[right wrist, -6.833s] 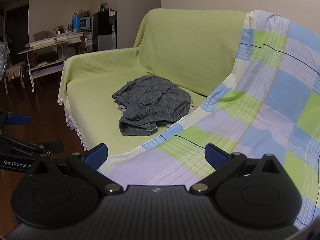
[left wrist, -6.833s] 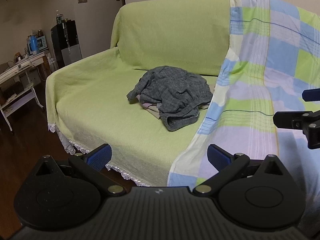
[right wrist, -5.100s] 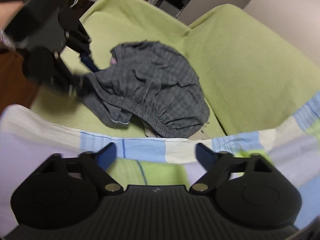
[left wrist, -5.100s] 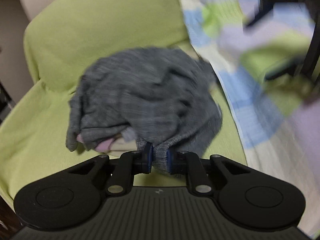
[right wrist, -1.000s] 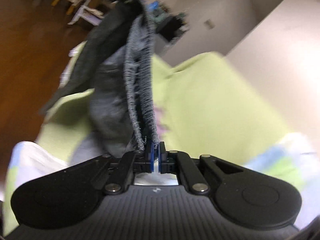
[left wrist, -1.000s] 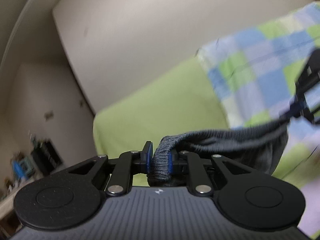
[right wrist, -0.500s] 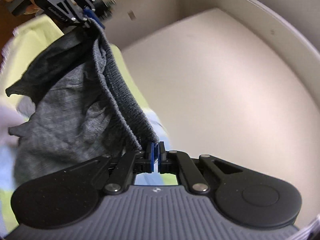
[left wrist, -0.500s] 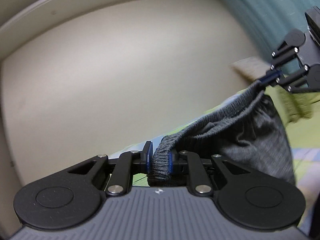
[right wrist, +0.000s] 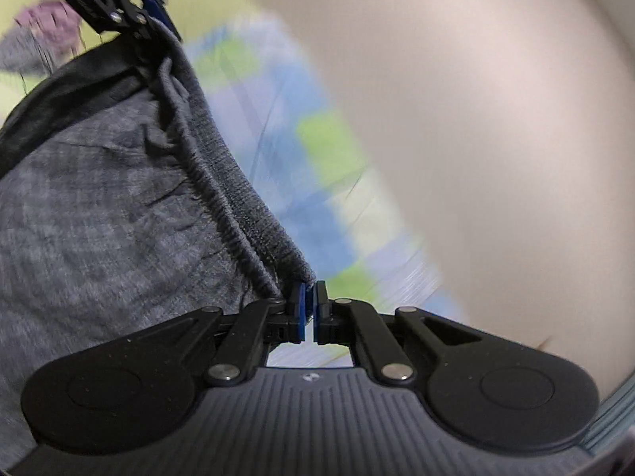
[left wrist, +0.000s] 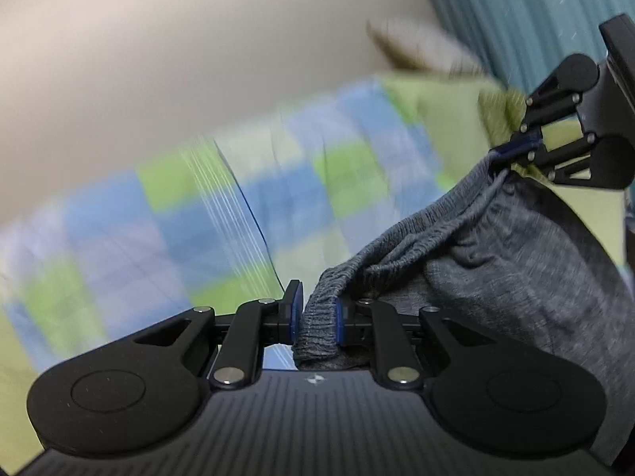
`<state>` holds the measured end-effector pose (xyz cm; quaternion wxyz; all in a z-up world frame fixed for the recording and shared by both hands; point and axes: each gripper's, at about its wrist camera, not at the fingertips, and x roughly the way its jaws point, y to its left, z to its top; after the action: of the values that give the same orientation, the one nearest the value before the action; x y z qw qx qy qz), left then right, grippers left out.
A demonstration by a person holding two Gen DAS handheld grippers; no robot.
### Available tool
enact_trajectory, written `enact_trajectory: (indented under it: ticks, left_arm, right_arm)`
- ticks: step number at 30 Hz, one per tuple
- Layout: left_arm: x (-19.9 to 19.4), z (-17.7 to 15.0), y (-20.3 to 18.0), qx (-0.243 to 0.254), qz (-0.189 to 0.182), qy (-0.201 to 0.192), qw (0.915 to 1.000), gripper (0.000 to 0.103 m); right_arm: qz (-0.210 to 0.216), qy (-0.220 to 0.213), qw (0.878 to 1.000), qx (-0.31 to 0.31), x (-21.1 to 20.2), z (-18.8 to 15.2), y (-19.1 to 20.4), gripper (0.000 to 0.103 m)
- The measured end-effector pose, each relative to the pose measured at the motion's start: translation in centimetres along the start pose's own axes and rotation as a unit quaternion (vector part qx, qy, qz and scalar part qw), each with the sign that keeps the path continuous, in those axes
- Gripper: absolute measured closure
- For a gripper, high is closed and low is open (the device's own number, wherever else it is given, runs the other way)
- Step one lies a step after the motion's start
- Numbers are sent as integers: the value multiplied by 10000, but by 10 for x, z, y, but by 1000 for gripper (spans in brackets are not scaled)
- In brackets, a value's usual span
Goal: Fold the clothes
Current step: 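Lower the held garment onto the checked sheet with both grippers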
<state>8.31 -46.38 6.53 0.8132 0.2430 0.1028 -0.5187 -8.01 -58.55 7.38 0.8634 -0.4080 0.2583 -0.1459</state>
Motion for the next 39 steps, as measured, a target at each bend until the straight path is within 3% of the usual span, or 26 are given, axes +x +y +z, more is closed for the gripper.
enact_trajectory:
  ticks: [4, 7, 9, 10, 12, 14, 16, 17, 19, 22, 25, 27, 29, 31, 32, 33, 34, 35, 36, 37, 39]
  left_arm:
    - [139, -43, -15, -136, -150, 730, 9971, 84]
    - [185, -67, -17, -293, -151, 999, 9945, 76]
    - [204, -80, -11, -511, -105, 1053, 9931, 62]
    - [198, -82, -4, -679, -66, 965, 9930, 58]
    - [181, -85, 10, -1028, -11, 773, 9917, 49]
    - [149, -83, 19, -1281, 21, 625, 9898, 47]
    - [124, -79, 20, -1218, 52, 615, 9906, 47]
    - [113, -78, 20, -1209, 36, 592, 9909, 45]
    - [96, -74, 20, -1261, -25, 539, 9906, 39]
    - [79, -66, 25, -1559, -267, 455, 9864, 32]
    - [82, -75, 17, -1804, -691, 667, 9789, 32]
    - [93, -83, 3, -1787, -881, 932, 9755, 32]
    - [109, -92, -9, -1690, -999, 1189, 9733, 33]
    - [126, -103, -23, -1483, -1143, 1521, 9705, 41]
    - [132, -107, -27, -1349, -1185, 1624, 9702, 68]
    - [131, -109, -28, -1284, -1195, 1634, 9708, 83]
    - [129, -110, -27, -1247, -1192, 1606, 9718, 88]
    - [125, -108, -20, -1268, -1113, 1543, 9735, 101]
    - [120, -107, -9, -1311, -1003, 1467, 9753, 100]
    - [115, -105, 2, -1355, -892, 1391, 9769, 100]
    - [110, -102, 19, -1426, -574, 1322, 9792, 100]
  right_arm:
    - [520, 705, 9939, 665, 138, -54, 36, 102]
    - [936, 1121, 9810, 1274, 210, -85, 64, 101]
    - [997, 1177, 9772, 1457, 225, -92, 73, 89]
    - [931, 1095, 9766, 1603, 225, -101, 71, 79]
    - [916, 916, 9705, 2034, 220, -109, 55, 77]
    - [1036, 697, 9499, 2865, 198, -138, 14, 76]
    - [958, 472, 9238, 3677, 171, -149, -9, 73]
    - [947, 452, 9209, 3755, 171, -152, -11, 69]
    - [953, 405, 9000, 4234, 139, -166, -27, 64]
    - [1205, 468, 8792, 4586, 139, -171, -40, 62]
    - [1536, 580, 8813, 4431, 141, -175, -18, 62]
    - [1685, 661, 8850, 4289, 147, -176, -5, 62]
    - [1861, 738, 8814, 4279, 149, -180, 5, 62]
    - [1996, 794, 8727, 4385, 162, -182, 11, 62]
    - [2042, 835, 8705, 4399, 167, -183, 13, 62]
    - [2127, 896, 8684, 4390, 173, -185, 20, 63]
    - [2151, 909, 8684, 4374, 176, -185, 21, 68]
    - [2182, 905, 8671, 4385, 180, -185, 24, 88]
    - [2227, 887, 8629, 4450, 181, -187, 22, 101]
    - [2248, 887, 8569, 4554, 182, -190, 16, 102]
    - [1953, 935, 8629, 4566, 185, -193, 3, 102]
